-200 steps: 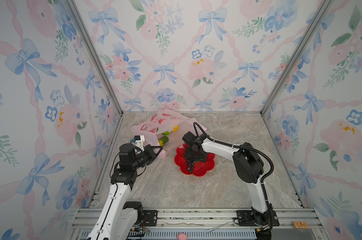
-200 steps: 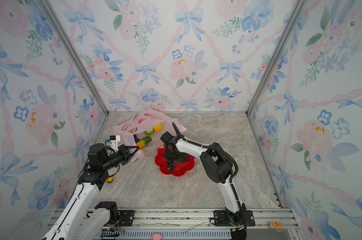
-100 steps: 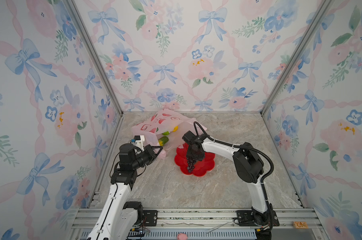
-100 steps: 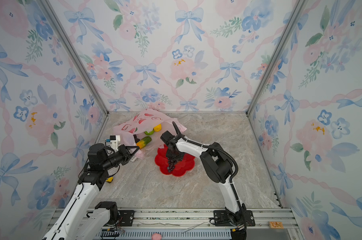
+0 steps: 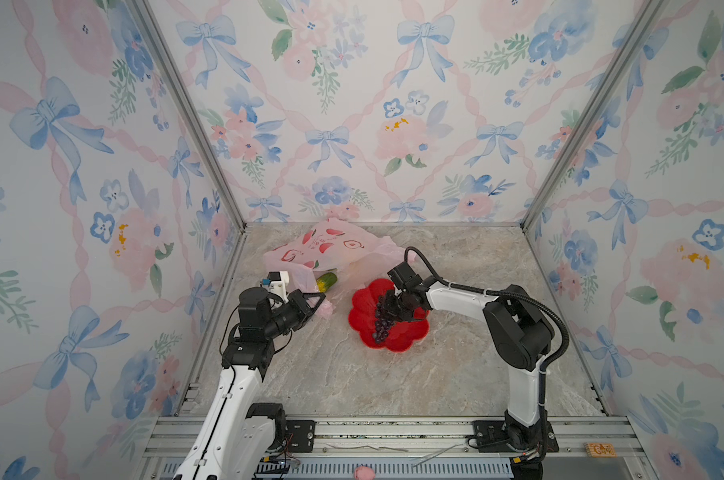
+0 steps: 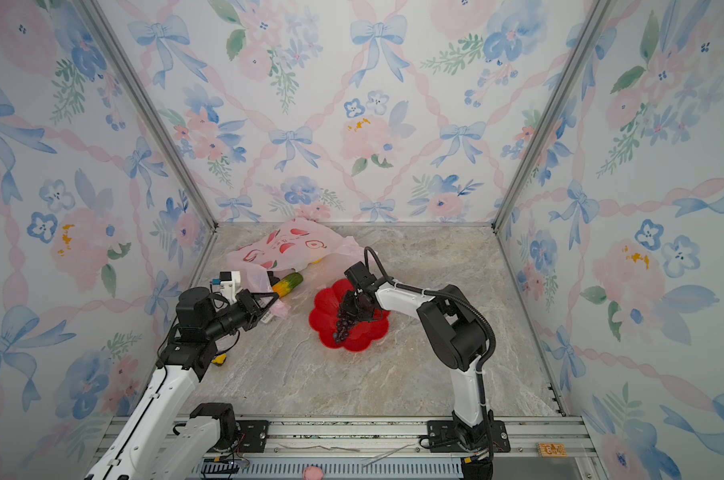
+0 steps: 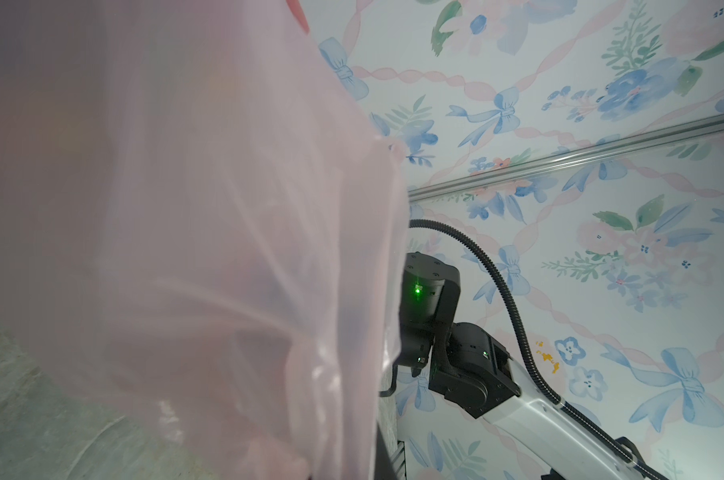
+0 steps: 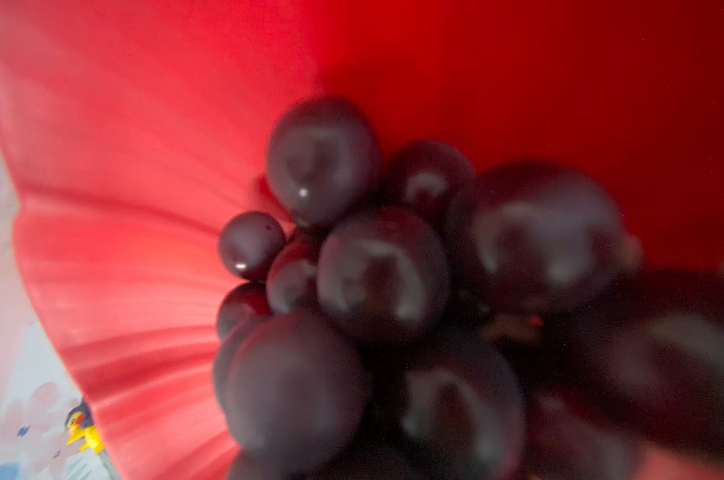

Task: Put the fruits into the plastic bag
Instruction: 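Close the right gripper on the grape bunch stem, then lift the grapes and carry them toward the pink bag mouth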

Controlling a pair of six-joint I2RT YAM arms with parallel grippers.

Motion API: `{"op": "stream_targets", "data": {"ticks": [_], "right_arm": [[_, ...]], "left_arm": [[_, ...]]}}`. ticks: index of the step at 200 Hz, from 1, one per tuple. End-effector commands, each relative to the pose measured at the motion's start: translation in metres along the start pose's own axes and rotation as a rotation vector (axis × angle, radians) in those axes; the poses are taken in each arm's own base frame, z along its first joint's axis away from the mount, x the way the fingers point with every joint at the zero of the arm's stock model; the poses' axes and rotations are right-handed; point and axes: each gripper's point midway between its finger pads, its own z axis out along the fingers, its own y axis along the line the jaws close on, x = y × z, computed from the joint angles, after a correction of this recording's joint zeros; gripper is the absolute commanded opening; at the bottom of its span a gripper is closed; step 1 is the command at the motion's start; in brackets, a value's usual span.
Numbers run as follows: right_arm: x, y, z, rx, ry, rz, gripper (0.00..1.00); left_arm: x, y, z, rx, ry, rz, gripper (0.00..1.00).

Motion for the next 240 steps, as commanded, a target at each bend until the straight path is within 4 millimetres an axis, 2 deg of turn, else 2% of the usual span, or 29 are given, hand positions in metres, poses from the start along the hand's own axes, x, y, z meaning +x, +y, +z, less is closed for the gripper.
{"op": "stream_targets", "data": {"ticks": [1, 31, 55, 113, 156, 240], "right_arm": [[-0.004, 0.030, -0.013, -0.171, -0.001, -0.055, 0.23], [-0.005, 0.047, -0.023, -0.265, 0.003, -0.092, 0.17], [-0.005, 0.050, -0.029, -0.303, 0.003, -0.096, 0.13], [-0.007, 0.057, -0.047, -0.450, 0.009, -0.074, 0.12], [-0.004, 0.077, -0.076, -0.562, 0.030, -0.109, 0.13], [0.008, 0.099, -0.137, -0.616, 0.044, -0.171, 0.15]], "left_arm": [[-0.002, 0.001, -0.001, -0.010, -0.011, 0.001, 0.00], [-0.004, 0.002, 0.000, -0.015, -0.014, 0.002, 0.00], [-0.006, 0.001, 0.001, -0.017, -0.017, 0.004, 0.00], [-0.010, -0.002, 0.002, -0.017, -0.021, 0.006, 0.00], [-0.014, -0.003, 0.004, -0.017, -0.025, 0.007, 0.00], [-0.018, -0.008, 0.007, -0.007, -0.028, 0.018, 0.00]]}}
